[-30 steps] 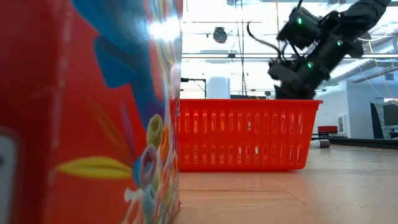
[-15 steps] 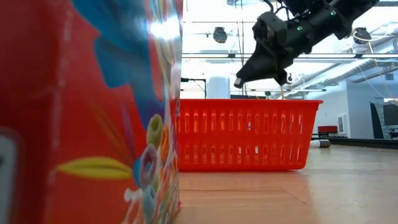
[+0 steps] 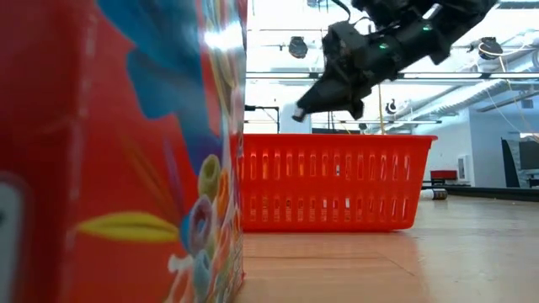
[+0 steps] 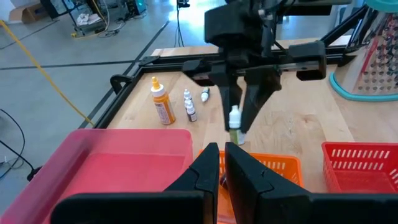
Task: Pick & Place Kitchen Items
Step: Put the small green food coloring bottle into the orange basket
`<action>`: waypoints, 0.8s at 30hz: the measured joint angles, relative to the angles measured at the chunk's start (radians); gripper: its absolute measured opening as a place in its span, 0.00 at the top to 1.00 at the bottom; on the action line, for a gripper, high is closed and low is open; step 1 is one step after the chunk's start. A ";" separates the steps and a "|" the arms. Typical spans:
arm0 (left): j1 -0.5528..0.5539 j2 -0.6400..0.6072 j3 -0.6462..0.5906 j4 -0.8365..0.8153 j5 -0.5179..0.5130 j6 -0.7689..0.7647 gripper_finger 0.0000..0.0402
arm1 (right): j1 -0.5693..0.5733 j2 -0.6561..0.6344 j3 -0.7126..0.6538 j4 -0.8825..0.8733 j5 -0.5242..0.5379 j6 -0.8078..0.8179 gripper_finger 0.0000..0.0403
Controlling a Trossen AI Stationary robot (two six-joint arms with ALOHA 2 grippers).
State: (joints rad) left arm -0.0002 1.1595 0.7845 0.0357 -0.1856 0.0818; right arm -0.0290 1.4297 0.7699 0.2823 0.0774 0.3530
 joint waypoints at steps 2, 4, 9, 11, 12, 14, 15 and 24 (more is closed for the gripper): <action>0.000 0.000 0.000 -0.001 0.000 0.000 0.92 | -0.003 0.032 0.025 0.002 -0.001 -0.013 0.87; 0.000 0.000 0.000 0.000 0.000 0.000 0.92 | -0.003 0.066 0.048 -0.006 -0.006 -0.031 0.87; 0.000 0.000 0.000 -0.002 0.000 0.000 0.92 | -0.008 0.141 0.094 -0.002 -0.029 -0.059 0.87; 0.000 0.000 0.000 -0.002 0.000 0.000 0.92 | -0.016 0.168 0.103 0.000 -0.029 -0.065 0.87; 0.000 0.000 0.000 -0.002 0.000 0.000 0.92 | -0.021 0.177 0.104 -0.005 -0.029 -0.066 0.86; 0.000 0.000 0.000 -0.002 0.000 0.000 0.92 | -0.031 0.190 0.106 -0.005 -0.028 -0.067 0.86; 0.000 0.000 0.000 -0.003 0.000 0.000 0.92 | -0.036 0.196 0.106 -0.002 -0.028 -0.067 0.84; 0.000 0.000 0.000 -0.003 0.000 0.000 0.92 | -0.060 0.202 0.107 -0.005 -0.027 -0.067 0.70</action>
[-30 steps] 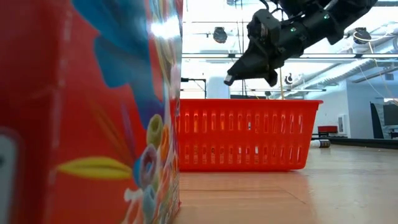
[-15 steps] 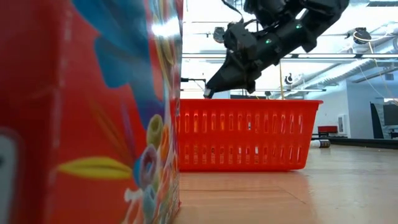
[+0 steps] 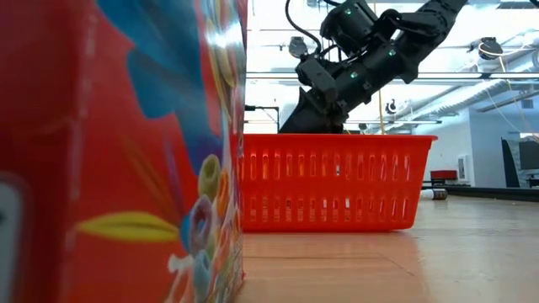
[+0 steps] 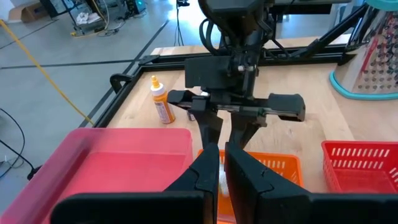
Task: Pick & Place Kitchen Items
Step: Put the small green food coloring bottle into the orange basket, then put the large yellow food coloring bottle into the orange basket
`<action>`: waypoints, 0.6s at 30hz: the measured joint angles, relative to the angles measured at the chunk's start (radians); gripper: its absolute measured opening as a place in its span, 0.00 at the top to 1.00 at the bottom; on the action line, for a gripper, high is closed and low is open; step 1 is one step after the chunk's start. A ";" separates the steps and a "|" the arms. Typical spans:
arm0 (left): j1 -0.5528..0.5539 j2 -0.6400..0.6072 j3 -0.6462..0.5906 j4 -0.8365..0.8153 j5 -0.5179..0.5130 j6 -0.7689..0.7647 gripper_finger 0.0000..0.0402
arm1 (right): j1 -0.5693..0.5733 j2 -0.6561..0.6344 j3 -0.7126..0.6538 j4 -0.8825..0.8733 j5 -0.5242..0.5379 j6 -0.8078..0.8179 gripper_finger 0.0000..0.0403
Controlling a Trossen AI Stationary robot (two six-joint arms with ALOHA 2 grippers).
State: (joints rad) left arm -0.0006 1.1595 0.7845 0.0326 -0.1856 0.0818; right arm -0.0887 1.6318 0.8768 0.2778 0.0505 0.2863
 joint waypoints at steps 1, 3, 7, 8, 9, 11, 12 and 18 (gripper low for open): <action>0.000 0.000 0.000 0.000 0.000 0.000 0.92 | 0.000 -0.002 0.000 0.000 0.000 0.000 0.69; 0.000 0.000 0.000 0.000 0.000 0.000 0.92 | 0.000 -0.004 0.000 0.005 0.000 0.000 0.67; 0.000 0.000 0.000 -0.001 0.000 0.000 0.92 | 0.000 -0.002 0.000 -0.001 0.000 -0.020 0.65; 0.000 0.000 0.000 -0.002 0.000 0.000 0.92 | -0.001 -0.003 0.000 -0.001 0.001 -0.029 0.64; 0.000 0.000 0.000 -0.002 0.000 0.000 0.92 | -0.002 -0.007 0.000 -0.005 0.001 -0.035 0.64; 0.000 0.000 0.000 -0.002 0.000 0.000 0.92 | -0.005 -0.031 -0.001 -0.046 0.006 -0.037 0.64; 0.000 0.000 0.000 -0.004 0.000 0.000 0.92 | -0.007 -0.043 -0.001 -0.061 0.011 -0.037 0.64; 0.000 0.000 0.000 -0.008 0.000 0.000 0.92 | -0.007 -0.148 -0.001 -0.270 0.138 -0.020 0.66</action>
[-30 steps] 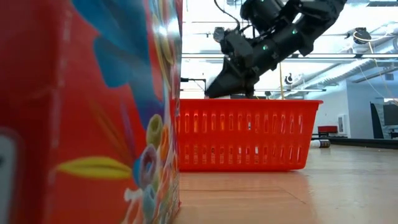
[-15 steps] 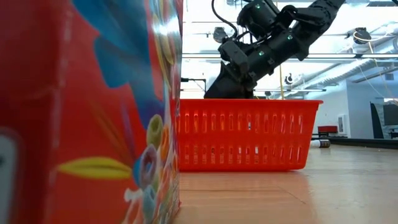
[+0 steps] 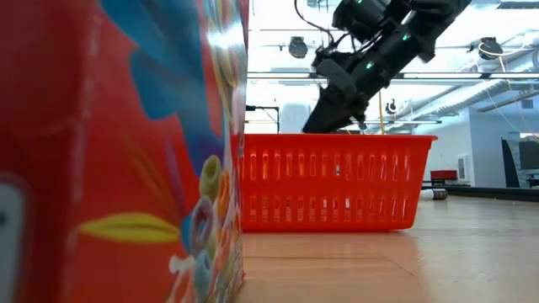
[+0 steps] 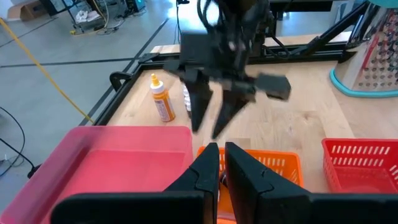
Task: Pick & Place Kitchen Items
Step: Put the large yellow food coloring bottle into the orange basket
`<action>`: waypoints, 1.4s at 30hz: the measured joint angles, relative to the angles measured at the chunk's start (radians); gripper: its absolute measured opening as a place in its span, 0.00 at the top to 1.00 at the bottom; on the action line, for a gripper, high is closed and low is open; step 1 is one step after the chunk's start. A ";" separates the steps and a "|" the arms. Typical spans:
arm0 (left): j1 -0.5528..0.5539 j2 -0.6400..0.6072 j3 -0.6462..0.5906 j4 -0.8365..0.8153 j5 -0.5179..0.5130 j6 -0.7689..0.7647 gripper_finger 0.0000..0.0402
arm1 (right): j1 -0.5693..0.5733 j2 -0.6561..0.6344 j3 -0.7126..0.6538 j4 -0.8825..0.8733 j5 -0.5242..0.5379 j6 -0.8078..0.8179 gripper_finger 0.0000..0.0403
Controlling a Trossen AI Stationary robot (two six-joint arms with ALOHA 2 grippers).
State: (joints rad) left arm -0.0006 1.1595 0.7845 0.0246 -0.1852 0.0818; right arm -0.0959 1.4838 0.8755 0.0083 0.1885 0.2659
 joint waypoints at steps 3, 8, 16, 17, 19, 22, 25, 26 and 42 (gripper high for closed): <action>0.000 0.000 0.000 0.000 0.000 0.000 0.92 | 0.002 -0.062 0.001 -0.102 0.041 0.048 0.67; 0.000 0.000 0.000 0.000 0.000 0.000 0.92 | 0.006 -0.155 0.001 -0.260 0.104 0.167 0.68; 0.000 0.000 0.000 0.001 0.000 0.001 0.92 | 0.006 -0.221 0.001 -0.499 0.287 0.286 0.68; 0.000 0.000 0.000 0.001 0.000 0.001 0.92 | 0.006 -0.220 0.001 -0.513 0.308 0.297 0.68; 0.000 0.000 0.000 0.001 0.000 0.000 0.92 | 0.000 -0.220 0.001 -0.529 0.340 0.301 0.68; 0.000 0.000 0.000 0.001 0.000 0.000 0.92 | -0.016 -0.205 0.001 -0.521 0.340 0.299 0.68; 0.000 0.000 0.000 0.002 0.000 0.000 0.92 | -0.042 -0.185 0.000 -0.529 0.360 0.276 0.67; 0.000 0.000 0.000 0.002 0.000 0.000 0.92 | -0.054 -0.178 0.000 -0.531 0.366 0.274 0.67; 0.000 0.000 0.000 0.002 0.000 0.006 0.92 | -0.196 -0.169 -0.124 -0.361 0.362 0.259 0.43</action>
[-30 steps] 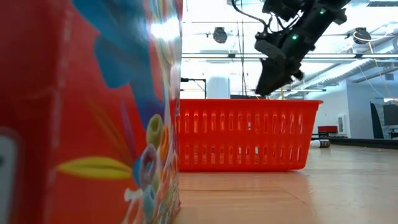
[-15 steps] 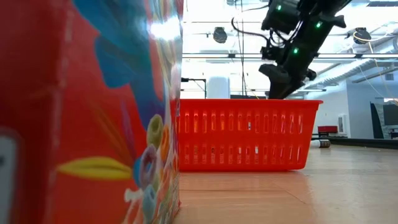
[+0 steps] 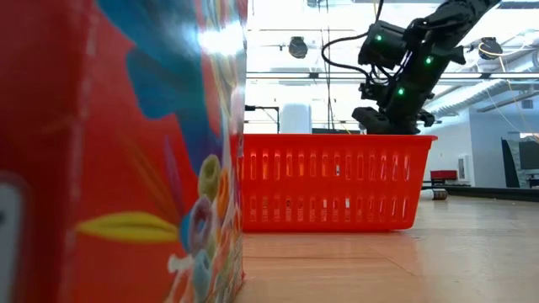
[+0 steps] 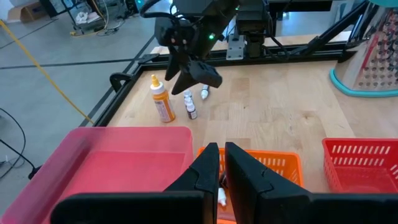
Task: Pick & Place Kitchen Items
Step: Put the large yellow food coloring bottle into the orange basket
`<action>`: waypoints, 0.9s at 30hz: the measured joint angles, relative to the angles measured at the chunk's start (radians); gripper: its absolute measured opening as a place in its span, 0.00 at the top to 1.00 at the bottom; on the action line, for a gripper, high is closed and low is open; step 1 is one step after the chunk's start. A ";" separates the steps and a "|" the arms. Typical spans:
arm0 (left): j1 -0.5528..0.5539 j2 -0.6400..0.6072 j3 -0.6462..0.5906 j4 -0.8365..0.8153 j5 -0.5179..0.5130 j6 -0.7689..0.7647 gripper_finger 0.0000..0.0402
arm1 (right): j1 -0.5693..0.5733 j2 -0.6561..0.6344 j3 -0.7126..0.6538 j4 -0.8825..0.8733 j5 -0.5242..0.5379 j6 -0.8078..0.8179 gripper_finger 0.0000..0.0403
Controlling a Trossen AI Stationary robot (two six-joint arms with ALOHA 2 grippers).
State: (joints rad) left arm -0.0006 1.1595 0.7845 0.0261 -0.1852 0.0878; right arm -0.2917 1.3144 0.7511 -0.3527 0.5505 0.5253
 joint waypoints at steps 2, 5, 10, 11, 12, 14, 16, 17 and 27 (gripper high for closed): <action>0.000 0.000 0.000 0.000 0.000 0.000 0.92 | -0.018 0.000 -0.007 0.016 0.000 -0.014 0.42; 0.000 0.000 0.000 0.000 0.000 0.000 0.92 | -0.040 0.000 -0.024 0.085 -0.002 -0.031 0.41; 0.000 0.000 0.000 0.000 0.000 0.000 0.92 | -0.077 0.000 -0.042 0.179 -0.059 -0.074 0.41; 0.000 0.000 0.000 0.000 0.000 0.001 0.92 | -0.082 0.000 -0.045 0.188 -0.058 -0.077 0.41; 0.000 0.000 0.000 0.000 0.000 0.001 0.92 | -0.088 0.000 -0.049 0.197 -0.058 -0.081 0.40; 0.000 0.000 0.000 0.000 0.000 0.001 0.92 | -0.097 0.000 -0.058 0.214 -0.058 -0.093 0.40; 0.000 0.000 0.000 0.000 0.000 0.003 0.92 | -0.107 0.000 -0.061 0.221 -0.058 -0.093 0.41; 0.000 0.000 0.000 0.000 0.000 0.004 0.92 | -0.111 0.000 -0.062 0.225 -0.059 -0.093 0.41; 0.000 0.000 0.000 0.001 0.000 0.007 0.92 | -0.135 0.000 -0.106 0.330 -0.109 -0.120 0.43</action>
State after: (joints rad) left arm -0.0006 1.1595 0.7845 0.0273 -0.1852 0.0948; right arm -0.4263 1.3144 0.6452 -0.0231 0.4412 0.4049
